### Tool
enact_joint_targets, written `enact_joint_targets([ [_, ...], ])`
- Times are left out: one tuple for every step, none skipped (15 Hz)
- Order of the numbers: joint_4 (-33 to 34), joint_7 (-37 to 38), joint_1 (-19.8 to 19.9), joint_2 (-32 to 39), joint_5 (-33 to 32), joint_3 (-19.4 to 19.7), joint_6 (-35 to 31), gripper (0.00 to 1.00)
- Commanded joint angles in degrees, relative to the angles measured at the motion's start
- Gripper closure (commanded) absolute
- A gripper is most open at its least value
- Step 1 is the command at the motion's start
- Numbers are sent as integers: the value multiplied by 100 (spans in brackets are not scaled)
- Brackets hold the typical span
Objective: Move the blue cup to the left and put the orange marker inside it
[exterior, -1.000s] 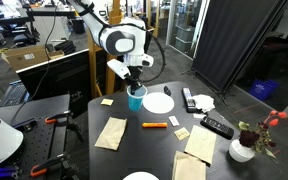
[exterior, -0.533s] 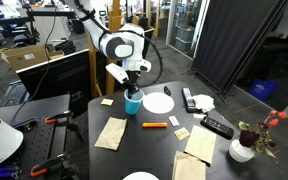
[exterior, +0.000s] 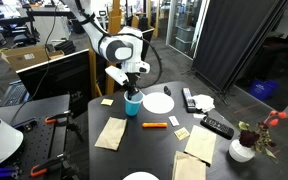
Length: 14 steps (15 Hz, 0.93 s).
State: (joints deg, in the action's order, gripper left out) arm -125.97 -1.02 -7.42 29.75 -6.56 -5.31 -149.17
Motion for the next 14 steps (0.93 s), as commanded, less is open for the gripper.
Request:
enact_joint_targets([
  [-101, 53, -141, -69, -158, 122, -198, 64],
  [-113, 68, -164, -94, -175, 137, -211, 57],
  [-134, 99, -199, -135, -209, 167, -227, 49],
  [-149, 107, -220, -167, -241, 182, -236, 42],
  [-177, 121, -244, -225, -290, 198, -228, 33],
  [-197, 105, -246, -271, -312, 194, -205, 27],
  [-227, 102, -259, -339, -341, 196, -187, 18],
  [-245, 66, -245, -400, -340, 170, -151, 12],
  [-270, 22, -224, -482, -320, 135, -107, 3],
  [-299, -32, -192, -567, -277, 91, -60, 0],
  [-350, -110, -147, -680, -225, 36, -3, 0],
  [-401, -130, -135, -782, -211, 15, 24, 0],
  [-466, -167, -107, -913, -175, -21, 84, 0],
  [-515, -205, -86, -1031, -152, -49, 166, 0],
])
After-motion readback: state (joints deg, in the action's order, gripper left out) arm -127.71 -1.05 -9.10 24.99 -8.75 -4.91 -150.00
